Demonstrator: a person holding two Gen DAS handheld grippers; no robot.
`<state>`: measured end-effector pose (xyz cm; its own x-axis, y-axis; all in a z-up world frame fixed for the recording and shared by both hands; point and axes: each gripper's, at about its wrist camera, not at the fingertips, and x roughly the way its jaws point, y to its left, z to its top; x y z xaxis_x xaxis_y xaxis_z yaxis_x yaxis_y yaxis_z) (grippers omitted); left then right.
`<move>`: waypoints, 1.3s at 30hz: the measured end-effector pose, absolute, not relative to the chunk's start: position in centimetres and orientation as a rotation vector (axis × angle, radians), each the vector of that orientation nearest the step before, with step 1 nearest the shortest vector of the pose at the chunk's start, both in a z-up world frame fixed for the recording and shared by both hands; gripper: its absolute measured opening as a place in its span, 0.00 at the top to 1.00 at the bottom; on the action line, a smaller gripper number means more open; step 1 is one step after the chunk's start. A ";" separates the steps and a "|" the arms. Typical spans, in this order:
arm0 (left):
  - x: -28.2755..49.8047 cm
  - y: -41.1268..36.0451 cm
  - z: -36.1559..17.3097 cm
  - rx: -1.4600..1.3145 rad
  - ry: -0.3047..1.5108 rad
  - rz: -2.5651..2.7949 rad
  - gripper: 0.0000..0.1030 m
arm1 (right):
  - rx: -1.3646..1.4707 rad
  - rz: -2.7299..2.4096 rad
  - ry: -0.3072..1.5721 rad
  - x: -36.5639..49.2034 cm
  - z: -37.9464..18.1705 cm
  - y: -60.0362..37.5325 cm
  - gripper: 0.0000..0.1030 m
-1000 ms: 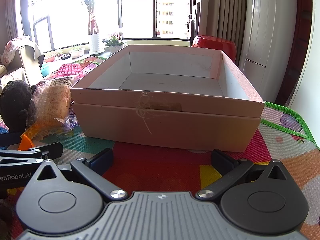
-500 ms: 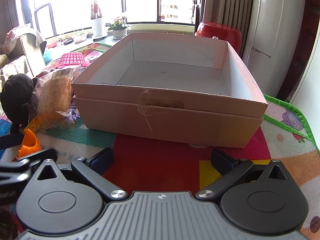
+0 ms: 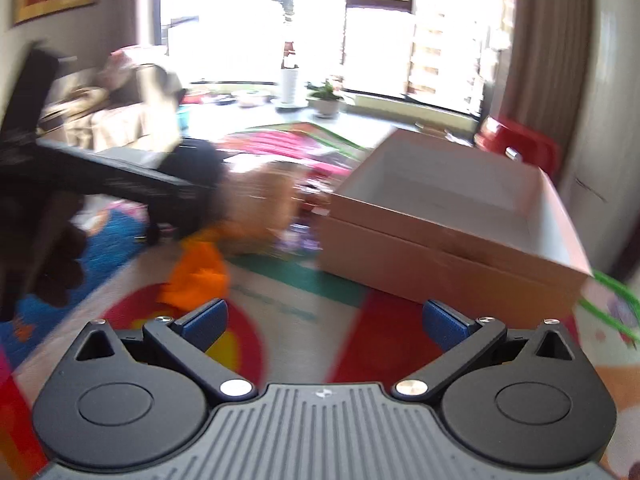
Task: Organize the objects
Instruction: 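Put black plush in box with left tool while right tool puts orange toy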
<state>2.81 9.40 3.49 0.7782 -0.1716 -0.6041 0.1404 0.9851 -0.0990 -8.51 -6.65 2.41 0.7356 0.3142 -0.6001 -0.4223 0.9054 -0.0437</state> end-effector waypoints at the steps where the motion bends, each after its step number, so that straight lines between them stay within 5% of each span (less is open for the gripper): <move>1: 2.4 9.6 3.5 -0.059 0.656 -0.165 0.26 | -0.202 0.468 0.638 -8.6 2.7 -5.7 0.00; 7: -2.3 10.8 4.4 -0.085 0.655 -0.201 0.27 | -0.222 0.576 0.655 -7.3 1.7 -0.5 0.00; 9: -3.9 11.3 4.8 -0.114 0.658 -0.205 0.27 | -0.225 0.580 0.685 -6.4 1.4 0.4 0.13; 12: -5.9 11.9 5.4 -0.166 0.656 -0.211 0.27 | -0.224 0.583 0.747 -5.7 1.1 0.7 0.50; 22: -8.3 6.6 9.8 -0.148 0.619 -0.364 0.27 | -0.125 0.482 0.700 -10.7 5.2 -9.9 0.51; 31: 0.6 -3.8 19.5 -0.035 0.400 -0.505 0.26 | -0.067 0.274 0.569 -14.6 8.7 -18.9 0.51; 35: 8.5 -7.5 17.8 -0.078 0.468 -0.507 0.21 | -0.035 0.240 0.575 -14.4 8.3 -20.2 0.51; 39: 12.6 -8.1 12.7 -0.131 0.598 -0.483 0.27 | -0.025 0.215 0.594 -13.9 7.7 -20.1 0.51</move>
<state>12.64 -8.05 12.69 0.7195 -0.4726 -0.5088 0.3981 0.8811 -0.2555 -13.85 -20.07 7.73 0.8068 0.1937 -0.5582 -0.2080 0.9774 0.0386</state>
